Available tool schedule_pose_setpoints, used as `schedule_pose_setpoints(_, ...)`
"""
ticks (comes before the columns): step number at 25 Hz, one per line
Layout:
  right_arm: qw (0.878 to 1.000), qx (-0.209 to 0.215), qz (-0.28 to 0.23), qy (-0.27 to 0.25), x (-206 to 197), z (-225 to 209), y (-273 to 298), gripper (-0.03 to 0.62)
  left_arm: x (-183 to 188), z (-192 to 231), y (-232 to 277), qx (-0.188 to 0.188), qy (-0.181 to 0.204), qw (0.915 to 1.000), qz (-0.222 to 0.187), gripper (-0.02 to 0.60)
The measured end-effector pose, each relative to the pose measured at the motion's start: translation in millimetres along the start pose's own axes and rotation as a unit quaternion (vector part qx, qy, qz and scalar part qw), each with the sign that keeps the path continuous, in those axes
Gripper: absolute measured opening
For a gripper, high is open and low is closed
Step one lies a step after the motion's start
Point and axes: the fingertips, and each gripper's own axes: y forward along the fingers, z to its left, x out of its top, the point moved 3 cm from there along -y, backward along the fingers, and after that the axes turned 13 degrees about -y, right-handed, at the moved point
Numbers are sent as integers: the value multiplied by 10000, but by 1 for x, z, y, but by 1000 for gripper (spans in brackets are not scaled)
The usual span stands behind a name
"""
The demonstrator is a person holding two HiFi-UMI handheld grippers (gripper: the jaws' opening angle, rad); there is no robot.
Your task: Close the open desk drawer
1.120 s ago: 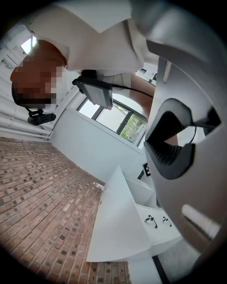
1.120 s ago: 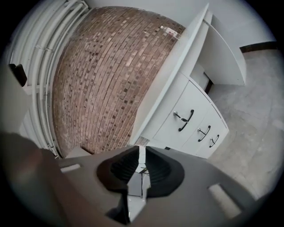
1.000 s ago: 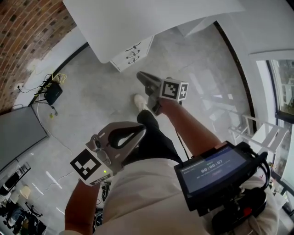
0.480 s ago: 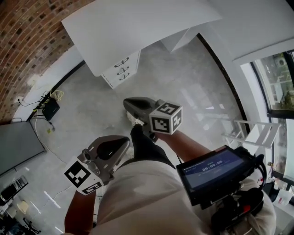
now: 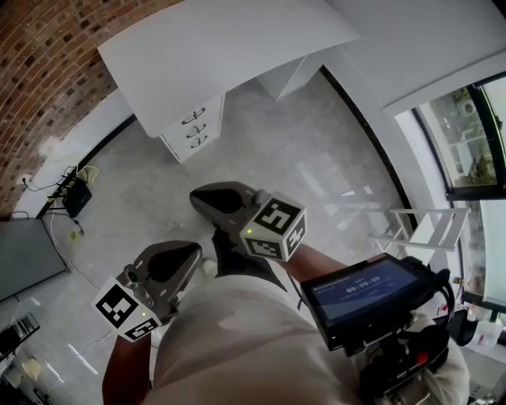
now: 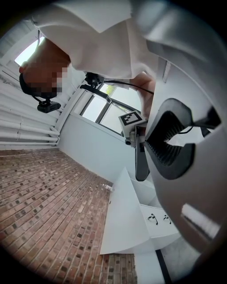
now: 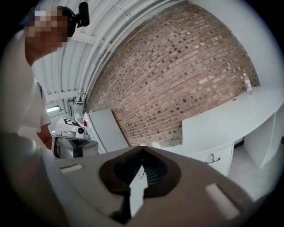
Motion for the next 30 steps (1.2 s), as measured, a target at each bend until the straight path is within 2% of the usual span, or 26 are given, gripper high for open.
schedule_pose_setpoints(4, 9987, 60, -8, -511, 14, 19, -7, 3, -3, -6, -4, 34, -4, 10000, -4, 6)
schedule_pose_setpoints(12, 9971, 147, -63, -748, 25, 39, -10, 3, -7, -13, -8, 8, 43, 10000, -16, 6)
schedule_pose_setpoints(19, 9920, 176, -89, -1246, 40, 60, -18, 3, -11, -22, -15, 18, 81, 9999, -82, 6)
schedule_pose_setpoints(30, 9755, 155, 42, -2193, 55, 91, -27, 3, -20, -28, -23, 21, 55, 9999, -103, 6)
